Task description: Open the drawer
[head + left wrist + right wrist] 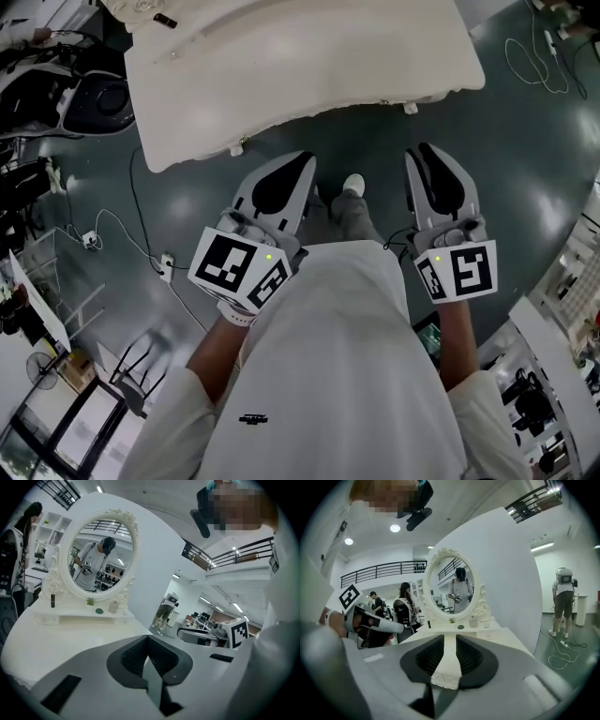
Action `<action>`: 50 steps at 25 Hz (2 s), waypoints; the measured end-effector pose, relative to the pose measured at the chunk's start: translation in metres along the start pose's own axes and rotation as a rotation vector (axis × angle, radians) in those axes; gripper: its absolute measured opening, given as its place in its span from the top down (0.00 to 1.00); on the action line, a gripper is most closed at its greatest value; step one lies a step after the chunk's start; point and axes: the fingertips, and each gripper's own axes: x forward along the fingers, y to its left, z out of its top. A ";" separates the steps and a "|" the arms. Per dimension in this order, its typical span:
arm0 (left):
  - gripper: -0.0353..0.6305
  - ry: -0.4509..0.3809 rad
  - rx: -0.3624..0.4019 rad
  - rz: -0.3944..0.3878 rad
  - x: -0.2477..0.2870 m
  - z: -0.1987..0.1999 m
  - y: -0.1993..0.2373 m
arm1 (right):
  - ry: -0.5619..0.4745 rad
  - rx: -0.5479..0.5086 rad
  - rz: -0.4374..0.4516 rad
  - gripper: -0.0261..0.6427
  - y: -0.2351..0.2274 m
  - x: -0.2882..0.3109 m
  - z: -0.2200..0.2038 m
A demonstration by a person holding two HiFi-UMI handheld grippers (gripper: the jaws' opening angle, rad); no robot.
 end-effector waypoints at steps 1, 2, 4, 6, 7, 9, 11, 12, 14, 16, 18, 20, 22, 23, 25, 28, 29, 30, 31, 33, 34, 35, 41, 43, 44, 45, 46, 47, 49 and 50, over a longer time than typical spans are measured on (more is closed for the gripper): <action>0.93 0.006 0.002 0.003 0.002 -0.003 -0.002 | 0.001 0.002 0.001 0.82 -0.003 0.000 -0.003; 0.93 0.010 0.004 0.005 0.005 -0.006 -0.003 | 0.003 0.004 0.000 0.82 -0.007 0.000 -0.006; 0.93 0.020 0.013 0.013 0.009 -0.012 -0.004 | 0.005 0.015 -0.009 0.81 -0.014 0.002 -0.012; 0.93 0.031 0.018 0.022 0.013 -0.019 -0.005 | 0.005 0.040 -0.027 0.81 -0.022 0.004 -0.021; 0.93 0.035 0.017 0.024 0.015 -0.022 -0.005 | 0.005 0.051 -0.036 0.81 -0.025 0.006 -0.025; 0.93 0.044 0.011 0.028 0.018 -0.030 -0.002 | 0.006 0.057 -0.055 0.81 -0.029 0.012 -0.035; 0.93 0.057 0.011 0.035 0.022 -0.038 0.003 | 0.011 0.056 -0.068 0.81 -0.030 0.017 -0.047; 0.93 0.064 0.011 0.038 0.025 -0.041 0.004 | 0.014 0.055 -0.072 0.81 -0.032 0.020 -0.051; 0.93 0.070 0.010 0.039 0.033 -0.045 0.008 | 0.022 0.054 -0.076 0.79 -0.036 0.025 -0.058; 0.93 0.068 0.006 0.042 0.036 -0.048 0.015 | 0.028 0.043 -0.079 0.79 -0.036 0.032 -0.063; 0.93 0.065 0.003 0.051 0.038 -0.050 0.023 | 0.034 0.035 -0.083 0.78 -0.036 0.038 -0.069; 0.93 0.067 0.001 0.059 0.040 -0.054 0.027 | 0.042 0.036 -0.088 0.78 -0.038 0.042 -0.077; 0.93 0.073 0.004 0.064 0.043 -0.057 0.030 | 0.049 0.035 -0.096 0.78 -0.041 0.046 -0.084; 0.93 0.077 0.010 0.067 0.045 -0.059 0.033 | 0.050 0.035 -0.100 0.78 -0.043 0.050 -0.087; 0.93 0.086 0.022 0.074 0.047 -0.063 0.037 | 0.048 0.037 -0.104 0.77 -0.045 0.056 -0.095; 0.93 0.105 0.017 0.081 0.051 -0.074 0.040 | 0.056 0.042 -0.111 0.77 -0.049 0.062 -0.109; 0.93 0.110 0.014 0.081 0.054 -0.078 0.041 | 0.061 0.045 -0.115 0.77 -0.051 0.064 -0.113; 0.93 0.114 0.016 0.080 0.056 -0.081 0.042 | 0.063 0.048 -0.119 0.77 -0.053 0.067 -0.117; 0.93 0.117 0.023 0.079 0.058 -0.084 0.043 | 0.063 0.050 -0.122 0.77 -0.055 0.070 -0.121; 0.93 0.126 0.041 0.081 0.060 -0.089 0.047 | 0.067 0.045 -0.119 0.77 -0.054 0.075 -0.129; 0.93 0.129 0.045 0.083 0.061 -0.091 0.049 | 0.071 0.040 -0.116 0.77 -0.053 0.077 -0.132; 0.93 0.132 0.043 0.083 0.061 -0.092 0.050 | 0.076 0.037 -0.115 0.76 -0.053 0.078 -0.135; 0.93 0.146 0.033 0.075 0.075 -0.101 0.056 | 0.106 0.030 -0.134 0.76 -0.066 0.089 -0.152; 0.93 0.149 0.031 0.076 0.079 -0.103 0.063 | 0.112 0.028 -0.140 0.76 -0.070 0.097 -0.159; 0.93 0.148 0.031 0.076 0.080 -0.104 0.067 | 0.114 0.027 -0.144 0.75 -0.072 0.101 -0.163; 0.93 0.148 0.029 0.075 0.081 -0.106 0.069 | 0.116 0.026 -0.149 0.75 -0.073 0.104 -0.167; 0.93 0.150 0.025 0.074 0.082 -0.109 0.069 | 0.120 0.025 -0.153 0.75 -0.076 0.104 -0.171; 0.93 0.153 0.022 0.073 0.084 -0.113 0.068 | 0.126 0.026 -0.158 0.75 -0.078 0.104 -0.176; 0.93 0.162 0.019 0.071 0.087 -0.120 0.068 | 0.136 0.027 -0.166 0.75 -0.085 0.105 -0.186; 0.93 0.165 0.019 0.072 0.089 -0.123 0.068 | 0.141 0.028 -0.169 0.75 -0.087 0.107 -0.190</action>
